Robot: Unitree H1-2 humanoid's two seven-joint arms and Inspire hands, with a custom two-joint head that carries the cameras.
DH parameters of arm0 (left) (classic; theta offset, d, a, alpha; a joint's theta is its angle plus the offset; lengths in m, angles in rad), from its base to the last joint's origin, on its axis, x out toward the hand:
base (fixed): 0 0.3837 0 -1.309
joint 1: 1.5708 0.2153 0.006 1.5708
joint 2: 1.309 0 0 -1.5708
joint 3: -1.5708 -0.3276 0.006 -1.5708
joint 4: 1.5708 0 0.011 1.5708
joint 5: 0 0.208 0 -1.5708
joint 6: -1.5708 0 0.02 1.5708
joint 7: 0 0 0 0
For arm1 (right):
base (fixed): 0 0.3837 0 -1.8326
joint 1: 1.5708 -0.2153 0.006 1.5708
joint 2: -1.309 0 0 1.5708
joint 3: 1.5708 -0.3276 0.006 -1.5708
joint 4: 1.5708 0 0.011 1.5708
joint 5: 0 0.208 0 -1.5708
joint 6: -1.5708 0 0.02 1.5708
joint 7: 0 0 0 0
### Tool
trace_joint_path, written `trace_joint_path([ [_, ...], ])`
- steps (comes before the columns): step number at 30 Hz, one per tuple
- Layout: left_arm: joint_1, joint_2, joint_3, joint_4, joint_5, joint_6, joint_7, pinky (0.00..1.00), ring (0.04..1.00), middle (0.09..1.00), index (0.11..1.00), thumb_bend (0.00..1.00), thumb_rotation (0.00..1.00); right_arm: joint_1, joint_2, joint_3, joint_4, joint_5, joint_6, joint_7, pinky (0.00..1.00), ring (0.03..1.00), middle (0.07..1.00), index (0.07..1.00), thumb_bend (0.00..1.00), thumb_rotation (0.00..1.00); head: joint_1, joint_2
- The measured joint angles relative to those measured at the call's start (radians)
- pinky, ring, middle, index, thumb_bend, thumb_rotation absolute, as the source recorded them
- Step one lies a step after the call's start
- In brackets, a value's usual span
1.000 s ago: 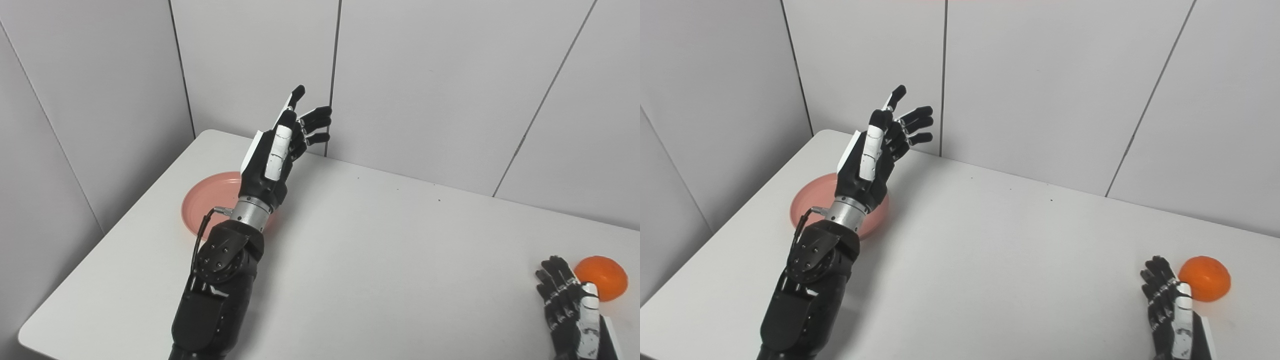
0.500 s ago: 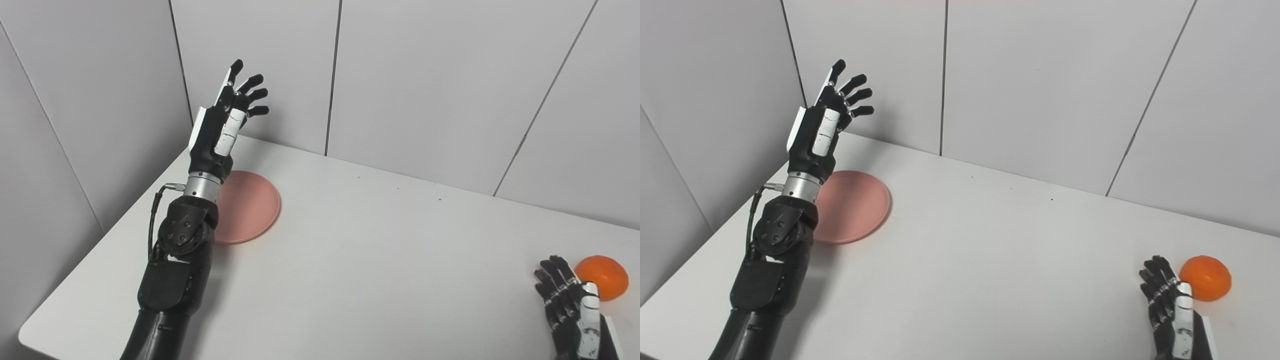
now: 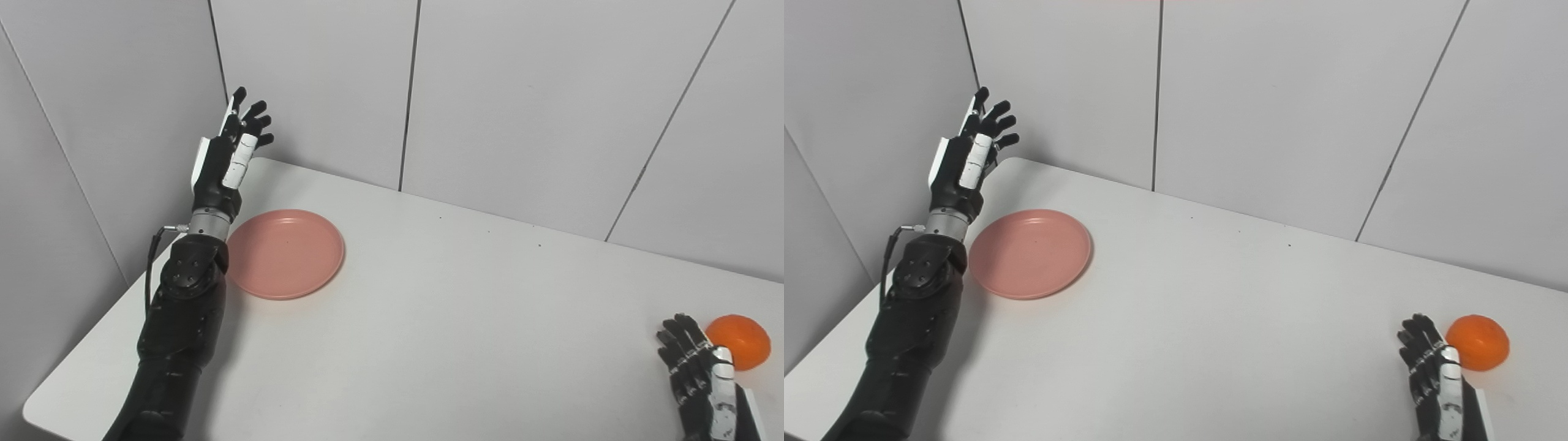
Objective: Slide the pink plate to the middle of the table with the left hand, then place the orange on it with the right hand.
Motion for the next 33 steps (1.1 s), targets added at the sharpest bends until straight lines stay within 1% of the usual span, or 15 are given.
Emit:
trace_joint_path([
  [1,-0.004,0.002,0.002,0.011,0.001,-0.004,0.001,0.81,0.883,0.921,1.0,0.96,0.85,-0.001,-0.002,0.0,0.001,0.0,-0.004,0.003,0.95,0.902,0.88,0.87,0.59,0.92,0.0,0.0],
  [3,-0.005,0.01,0.003,0.03,0.008,-0.012,0.007,0.8,0.882,0.918,1.0,0.9,0.86,-0.001,-0.002,0.0,0.001,0.0,-0.006,0.005,0.95,0.897,0.874,0.864,0.59,0.92,-0.005,0.0],
  [5,-0.005,0.019,0.004,0.059,0.015,-0.02,0.013,0.83,0.891,0.92,1.0,0.85,0.86,-0.001,-0.002,0.0,0.001,0.0,-0.009,0.005,0.95,0.899,0.876,0.863,0.59,0.92,-0.005,0.0],
  [7,-0.005,0.029,0.004,0.095,0.022,-0.034,0.015,0.83,0.894,0.921,1.0,0.84,0.86,-0.001,-0.002,0.0,0.001,0.0,-0.01,0.007,0.95,0.901,0.877,0.865,0.59,0.92,-0.005,0.0],
  [8,-0.005,0.032,0.005,0.111,0.024,-0.044,0.016,0.79,0.882,0.913,1.0,0.83,0.86,-0.001,-0.003,0.0,0.002,-0.001,-0.011,0.008,0.95,0.902,0.879,0.868,0.59,0.92,-0.005,0.0],
  [10,-0.005,0.036,0.006,0.137,0.03,-0.053,0.022,0.77,0.872,0.905,1.0,0.83,0.86,-0.001,-0.003,0.0,0.003,-0.001,-0.012,0.008,0.95,0.903,0.879,0.868,0.58,0.92,-0.008,0.002],
  [14,-0.005,0.036,0.005,0.187,0.036,-0.061,0.038,0.8,0.864,0.897,1.0,0.81,0.84,-0.001,-0.003,0.0,0.004,-0.002,-0.016,0.011,0.96,0.907,0.88,0.871,0.58,0.92,-0.009,0.002],
  [18,-0.004,0.037,-0.004,0.229,0.073,-0.088,0.052,0.76,0.836,0.889,1.0,0.9,0.86,-0.001,-0.003,0.0,0.004,0.0,-0.018,0.013,0.96,0.906,0.878,0.865,0.58,0.92,-0.011,0.002],
  [19,-0.004,0.038,-0.005,0.241,0.08,-0.095,0.054,0.76,0.836,0.89,1.0,0.9,0.86,-0.001,-0.003,0.0,0.004,0.0,-0.018,0.013,0.96,0.906,0.877,0.864,0.58,0.92,-0.011,0.002],
  [21,-0.003,0.04,-0.005,0.26,0.092,-0.1,0.057,0.75,0.844,0.907,1.0,0.87,0.86,-0.002,-0.003,0.0,0.004,0.0,-0.018,0.013,0.96,0.906,0.878,0.866,0.59,0.92,-0.014,0.0],
  [23,-0.002,0.04,-0.005,0.281,0.092,-0.109,0.057,0.77,0.861,0.924,1.0,0.86,0.85,-0.002,-0.003,0.0,0.004,0.0,-0.018,0.013,0.96,0.905,0.877,0.866,0.59,0.92,-0.014,0.0],
  [26,0.003,0.041,-0.001,0.299,0.077,-0.113,0.053,0.82,0.851,0.911,1.0,0.89,0.84,-0.002,-0.003,0.0,0.004,0.0,-0.018,0.013,0.96,0.906,0.876,0.862,0.59,0.92,-0.017,-0.002],
  [28,0.007,0.041,-0.001,0.298,0.075,-0.113,0.054,0.82,0.845,0.904,1.0,0.91,0.85,-0.001,-0.003,0.0,0.004,0.001,-0.017,0.012,0.97,0.912,0.881,0.866,0.58,0.92,-0.017,0.0],
  [30,0.014,0.041,-0.005,0.298,0.086,-0.113,0.06,0.78,0.833,0.9,1.0,0.88,0.85,-0.002,-0.003,0.0,0.004,0.003,-0.018,0.012,0.96,0.909,0.878,0.864,0.58,0.92,-0.017,0.0],
  [33,0.03,0.041,-0.013,0.301,0.097,-0.121,0.064,0.77,0.839,0.904,1.0,0.85,0.86,-0.002,-0.003,0.0,0.004,0.003,-0.018,0.012,0.96,0.905,0.875,0.861,0.59,0.92,-0.02,0.003],
])
